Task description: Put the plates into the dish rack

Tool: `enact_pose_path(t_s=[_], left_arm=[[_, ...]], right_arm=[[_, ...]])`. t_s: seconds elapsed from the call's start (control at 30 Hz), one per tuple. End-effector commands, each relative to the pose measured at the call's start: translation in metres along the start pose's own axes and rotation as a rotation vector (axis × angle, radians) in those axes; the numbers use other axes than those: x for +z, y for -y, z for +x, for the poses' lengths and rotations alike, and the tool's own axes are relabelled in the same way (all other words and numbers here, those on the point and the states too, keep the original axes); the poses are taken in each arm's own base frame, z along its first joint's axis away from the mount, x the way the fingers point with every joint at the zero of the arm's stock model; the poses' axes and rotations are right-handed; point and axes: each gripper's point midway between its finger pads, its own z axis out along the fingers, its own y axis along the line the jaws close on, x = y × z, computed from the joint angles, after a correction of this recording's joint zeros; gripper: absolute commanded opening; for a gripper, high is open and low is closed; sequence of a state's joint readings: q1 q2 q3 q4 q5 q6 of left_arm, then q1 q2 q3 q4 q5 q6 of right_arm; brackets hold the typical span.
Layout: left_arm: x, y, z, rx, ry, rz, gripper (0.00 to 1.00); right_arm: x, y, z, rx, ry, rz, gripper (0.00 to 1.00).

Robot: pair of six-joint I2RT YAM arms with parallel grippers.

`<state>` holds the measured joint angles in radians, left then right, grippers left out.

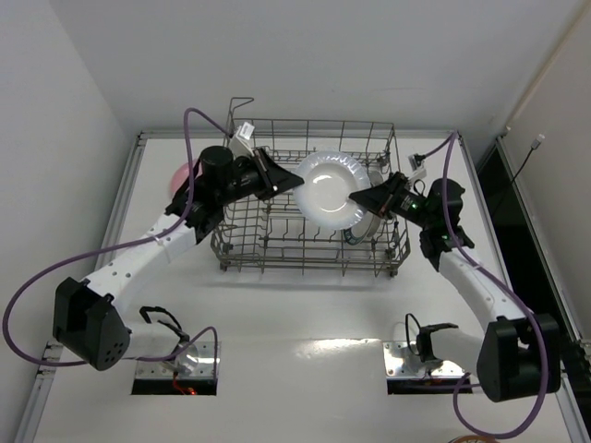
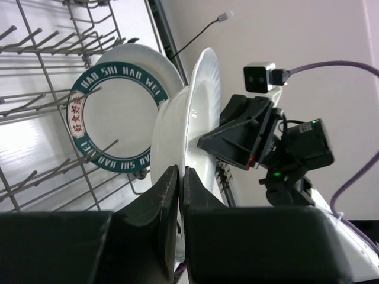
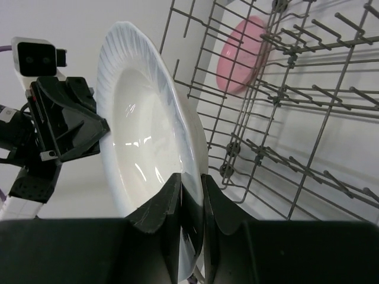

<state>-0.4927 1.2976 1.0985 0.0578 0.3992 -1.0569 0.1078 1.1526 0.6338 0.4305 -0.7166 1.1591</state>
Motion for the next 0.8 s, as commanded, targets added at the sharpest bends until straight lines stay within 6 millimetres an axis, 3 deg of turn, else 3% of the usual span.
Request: enact_pose_path(t_s=[0.0, 0.1, 0.13, 0.17, 0.2, 0.33, 0.53, 0.6, 0.63, 0.67, 0.7, 0.77], left_arm=[[0.0, 0.028, -0.02, 0.074, 0.046, 0.044, 0.02], [0.003, 0.02, -0.025, 0.127, 0.039, -0.023, 0.1], [0.004, 0.02, -0.026, 0.137, 0.026, -0.04, 0.2], [0.003, 0.02, -0.029, 0.154, 0.036, -0.055, 0.25], [0.001, 0.022, -0.036, 0.187, 0.055, -0.065, 0.33], [-0.002, 0.015, -0.044, 0.244, 0.063, -0.136, 0.54], [-0.002, 0.001, -0.049, 0.291, 0.053, -0.228, 0.55], [-0.01, -0.014, -0.069, 0.316, 0.114, -0.316, 0.55], [-0.016, -0.01, -0.076, 0.331, 0.142, -0.333, 0.55], [-0.024, -0.019, -0.082, 0.324, 0.165, -0.385, 0.55], [-0.035, -0.013, -0.093, 0.344, 0.215, -0.407, 0.55], [-0.056, -0.02, -0.114, 0.364, 0.33, -0.515, 0.55]], right_arm=[[-0.013, -0.044, -0.021, -0.162, 0.066, -0.079, 0.0], [-0.025, -0.045, -0.032, -0.216, 0.113, 0.022, 0.0], [-0.028, -0.051, -0.045, -0.243, 0.161, 0.06, 0.0], [-0.037, -0.048, -0.043, -0.26, 0.159, 0.115, 0.0], [-0.043, -0.045, -0.053, -0.274, 0.208, 0.168, 0.0], [-0.062, -0.056, -0.068, -0.328, 0.272, 0.272, 0.0], [-0.079, -0.045, -0.079, -0.358, 0.31, 0.445, 0.0], [-0.088, -0.037, -0.083, -0.369, 0.324, 0.516, 0.0], [-0.091, -0.038, -0.084, -0.379, 0.331, 0.537, 0.0], [-0.097, -0.027, -0.087, -0.378, 0.34, 0.605, 0.0], [-0.099, -0.029, -0.089, -0.38, 0.349, 0.62, 0.0], [-0.103, -0.022, -0.092, -0.389, 0.364, 0.68, 0.0]])
